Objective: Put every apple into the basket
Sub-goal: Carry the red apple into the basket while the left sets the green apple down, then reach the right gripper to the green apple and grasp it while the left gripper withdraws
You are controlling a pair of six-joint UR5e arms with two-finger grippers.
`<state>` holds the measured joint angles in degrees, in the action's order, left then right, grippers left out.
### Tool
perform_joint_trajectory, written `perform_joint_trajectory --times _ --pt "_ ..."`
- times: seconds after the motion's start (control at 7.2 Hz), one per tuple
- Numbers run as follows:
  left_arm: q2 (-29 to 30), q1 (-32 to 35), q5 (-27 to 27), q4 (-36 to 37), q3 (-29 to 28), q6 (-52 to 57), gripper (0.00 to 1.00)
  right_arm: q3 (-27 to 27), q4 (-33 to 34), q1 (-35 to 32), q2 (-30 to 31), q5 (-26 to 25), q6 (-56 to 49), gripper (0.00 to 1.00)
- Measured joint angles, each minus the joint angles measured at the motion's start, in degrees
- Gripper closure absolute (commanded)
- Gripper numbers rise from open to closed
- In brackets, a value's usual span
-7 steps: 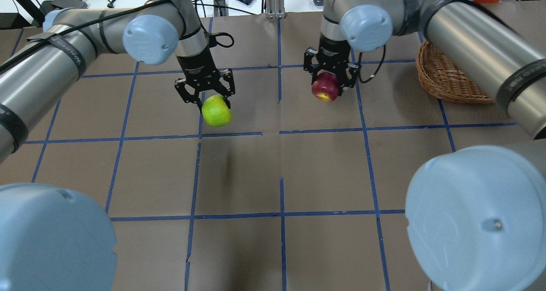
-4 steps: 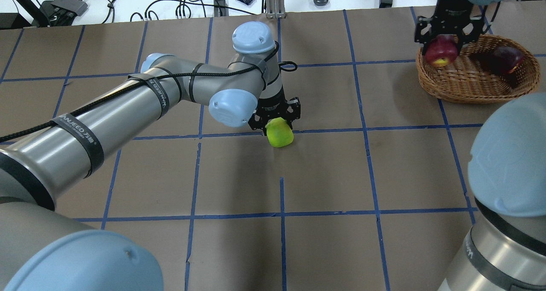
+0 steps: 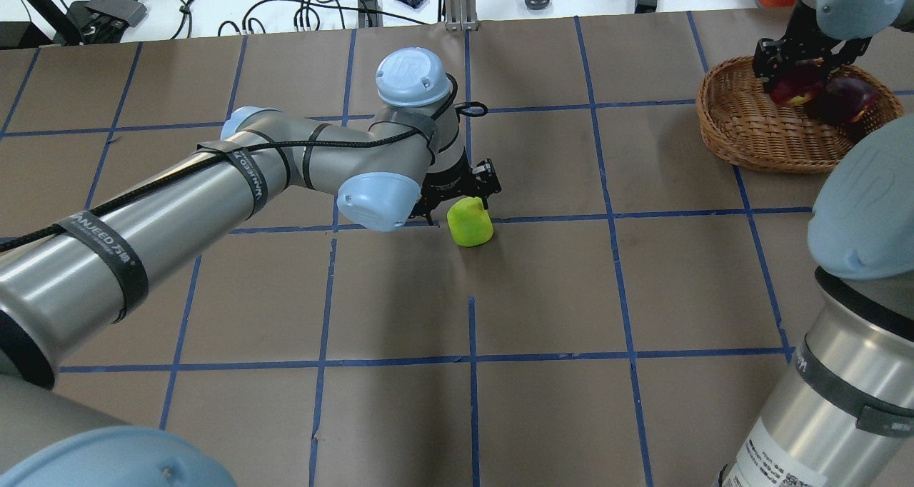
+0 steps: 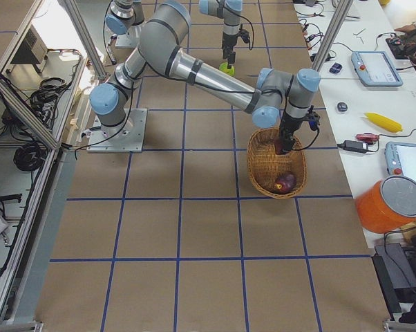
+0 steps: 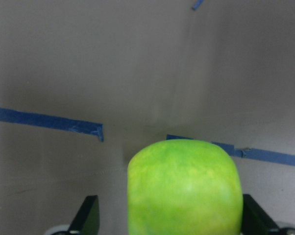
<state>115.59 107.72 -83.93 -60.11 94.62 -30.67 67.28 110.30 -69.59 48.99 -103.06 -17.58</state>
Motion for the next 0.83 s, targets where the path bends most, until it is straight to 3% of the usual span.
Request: perform_joint_trajectory --times 0.14,0.28,0.42,0.56,0.83 --pt "-3.1 -2.6 -0.6 -7.4 -2.5 3.6 0.0 0.1 2.0 1.3 -1.5 0.0 -2.1 0.66" --pt "-6.5 -5.1 -0.9 -16.9 -5.8 8.1 0.0 0.2 2.8 1.9 -2.3 0.0 -3.1 0.18" --pt "-10.1 -7.2 -1.2 -25.6 -8.8 12.8 0.0 0.5 3.0 2.2 -2.6 0.0 -3.4 0.0" --pt "-13.5 -9.3 -1.3 -30.7 -10.5 17.9 0.0 0.8 2.4 2.4 -2.6 0.0 -3.4 0.0" --pt "-18.8 -15.0 -2.0 -33.7 -11.1 26.5 0.0 0.4 -2.5 2.5 -2.1 0.0 -2.9 0.0"
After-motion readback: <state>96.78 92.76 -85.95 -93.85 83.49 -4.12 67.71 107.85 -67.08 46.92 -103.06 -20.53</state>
